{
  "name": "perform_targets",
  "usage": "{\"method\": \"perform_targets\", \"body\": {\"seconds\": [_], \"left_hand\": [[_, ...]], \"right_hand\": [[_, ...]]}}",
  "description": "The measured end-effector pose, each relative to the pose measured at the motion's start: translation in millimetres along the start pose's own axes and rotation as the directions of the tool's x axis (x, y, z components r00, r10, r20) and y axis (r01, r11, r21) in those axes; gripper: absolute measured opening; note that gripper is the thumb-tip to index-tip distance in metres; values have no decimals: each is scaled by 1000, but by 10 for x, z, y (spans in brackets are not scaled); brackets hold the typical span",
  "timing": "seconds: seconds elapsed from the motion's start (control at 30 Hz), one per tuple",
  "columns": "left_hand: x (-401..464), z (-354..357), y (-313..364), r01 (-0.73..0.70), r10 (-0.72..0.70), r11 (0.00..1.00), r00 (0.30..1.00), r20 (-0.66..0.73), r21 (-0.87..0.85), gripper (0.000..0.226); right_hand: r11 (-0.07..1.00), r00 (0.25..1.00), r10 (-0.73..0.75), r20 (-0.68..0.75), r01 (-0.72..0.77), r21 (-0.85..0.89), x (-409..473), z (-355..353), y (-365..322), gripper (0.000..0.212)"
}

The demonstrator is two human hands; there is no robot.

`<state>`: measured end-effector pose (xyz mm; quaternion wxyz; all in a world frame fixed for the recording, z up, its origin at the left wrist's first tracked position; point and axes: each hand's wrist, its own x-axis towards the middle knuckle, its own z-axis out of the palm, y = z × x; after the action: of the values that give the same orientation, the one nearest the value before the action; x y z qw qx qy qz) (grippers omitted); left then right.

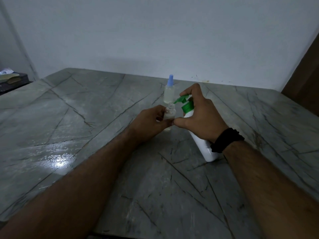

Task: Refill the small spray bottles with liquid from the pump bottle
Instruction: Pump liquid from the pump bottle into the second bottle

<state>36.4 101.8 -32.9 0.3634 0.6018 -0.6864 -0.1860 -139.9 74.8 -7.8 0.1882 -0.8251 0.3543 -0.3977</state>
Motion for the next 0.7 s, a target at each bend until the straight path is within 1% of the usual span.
{"method": "perform_targets", "body": {"seconds": [0.13,0.3,0.47,0.57,0.7], "left_hand": [[-6,-11,11,-3,3,1000,1000,6,-15,42],[-3,-7,-6,-9,9,1000,1000,16,-14,41],[7,-5,-36,-9,9,1000,1000,5,4,43],[12,-3,-37,-9,10,1000,1000,4,-7,45],[21,7,-42,-6,6,1000,1000,8,-8,45]], "right_hand": [[1000,1000,2,-2,-3,-20,-7,5,1,66],[1000,1000,-9,7,9,-21,-7,13,0,72],[1000,1000,-5,9,5,-4,3,11,1,67],[1000,1000,0,-19,0,-1,-6,6,9,66],[1000,1000,-3,-20,3,-28,-16,-4,-2,72]]}}
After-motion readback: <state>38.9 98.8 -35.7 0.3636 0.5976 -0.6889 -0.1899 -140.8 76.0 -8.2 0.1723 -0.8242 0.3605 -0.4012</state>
